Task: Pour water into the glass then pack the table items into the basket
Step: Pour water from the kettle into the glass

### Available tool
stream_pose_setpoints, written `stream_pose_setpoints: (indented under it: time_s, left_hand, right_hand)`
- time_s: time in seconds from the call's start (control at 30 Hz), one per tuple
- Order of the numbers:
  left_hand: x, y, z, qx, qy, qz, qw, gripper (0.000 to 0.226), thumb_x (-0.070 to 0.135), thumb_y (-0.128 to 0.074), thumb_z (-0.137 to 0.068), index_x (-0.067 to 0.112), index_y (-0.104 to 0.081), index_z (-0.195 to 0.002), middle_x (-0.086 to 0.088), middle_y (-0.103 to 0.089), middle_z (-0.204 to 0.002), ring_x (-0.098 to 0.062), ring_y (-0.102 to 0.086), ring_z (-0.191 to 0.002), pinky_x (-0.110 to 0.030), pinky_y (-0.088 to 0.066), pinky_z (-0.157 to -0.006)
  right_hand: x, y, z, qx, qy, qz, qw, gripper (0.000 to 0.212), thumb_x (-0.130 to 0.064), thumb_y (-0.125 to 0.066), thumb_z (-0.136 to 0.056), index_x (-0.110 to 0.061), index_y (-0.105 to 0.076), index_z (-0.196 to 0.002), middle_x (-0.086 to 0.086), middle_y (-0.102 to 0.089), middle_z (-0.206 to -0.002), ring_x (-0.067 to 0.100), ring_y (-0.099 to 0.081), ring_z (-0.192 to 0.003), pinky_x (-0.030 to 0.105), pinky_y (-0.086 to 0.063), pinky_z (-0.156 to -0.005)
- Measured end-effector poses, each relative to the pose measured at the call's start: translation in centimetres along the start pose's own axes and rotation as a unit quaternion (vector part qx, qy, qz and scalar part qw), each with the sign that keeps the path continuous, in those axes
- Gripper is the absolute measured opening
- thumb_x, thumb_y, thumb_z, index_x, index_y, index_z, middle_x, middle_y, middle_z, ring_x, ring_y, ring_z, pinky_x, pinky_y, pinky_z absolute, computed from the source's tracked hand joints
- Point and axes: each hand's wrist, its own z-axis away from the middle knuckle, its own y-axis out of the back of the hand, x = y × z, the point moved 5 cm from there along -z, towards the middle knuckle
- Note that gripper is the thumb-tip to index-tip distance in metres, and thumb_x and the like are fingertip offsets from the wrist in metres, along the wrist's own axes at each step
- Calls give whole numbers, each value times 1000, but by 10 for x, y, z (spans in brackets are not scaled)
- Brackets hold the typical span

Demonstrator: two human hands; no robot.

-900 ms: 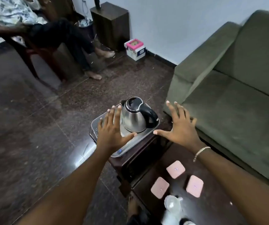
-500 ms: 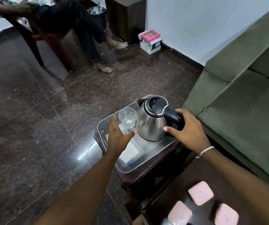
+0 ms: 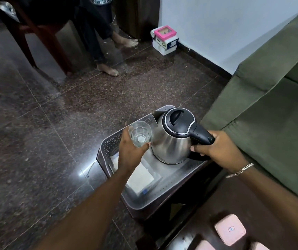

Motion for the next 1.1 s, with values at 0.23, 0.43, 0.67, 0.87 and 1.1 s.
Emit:
stream_pose_setpoints:
  time_s: [0.23,0.43,0.67,0.87,1.1]
  left_hand:
    - [14,16,1,-3,-22,-11,1000,75,28,-91,-66,19,-53,-129,-2,-68,-117,-23,-67,-105,-41,-55,-94]
    - [52,29,13,-14,-65,-22,998,72,18,-93,-68,21,-50,-125,-5,-68,-115,-26,-67,-102,-42,-57,-89]
    - [110,14,66,-83,-99,-18,991,78,36,-92,-66,35,-44,-128,7,-66,-118,-19,-67,-107,-46,-59,-92]
    - [136,-55,153,-146,-110,-21,983,84,44,-90,-66,43,-38,-132,17,-66,-115,-5,-67,-103,-25,-55,-87]
    - [134,-167,289,-250,-117,23,961,78,26,-94,-62,42,-46,-121,21,-67,-112,5,-66,-103,-7,-47,-82]
  right_hand:
    - [-14,-8,9,51,1,-20,999,40,-2,-87,-69,12,-49,-71,10,-53,-57,17,-47,-53,32,-38,-54]
    - [-47,22,42,80,35,-44,995,40,1,-86,-70,13,-49,-71,9,-49,-58,15,-44,-53,27,-37,-49]
    - [-84,114,117,105,66,-30,992,30,-2,-89,-69,-7,-60,-64,15,-56,-52,17,-50,-51,36,-43,-50]
    - [-61,204,210,101,45,15,994,27,5,-86,-70,-10,-64,-67,0,-56,-52,13,-54,-49,39,-54,-48]
    - [18,295,313,69,-35,113,991,22,1,-89,-67,-10,-73,-77,17,-69,-67,20,-68,-62,34,-63,-57]
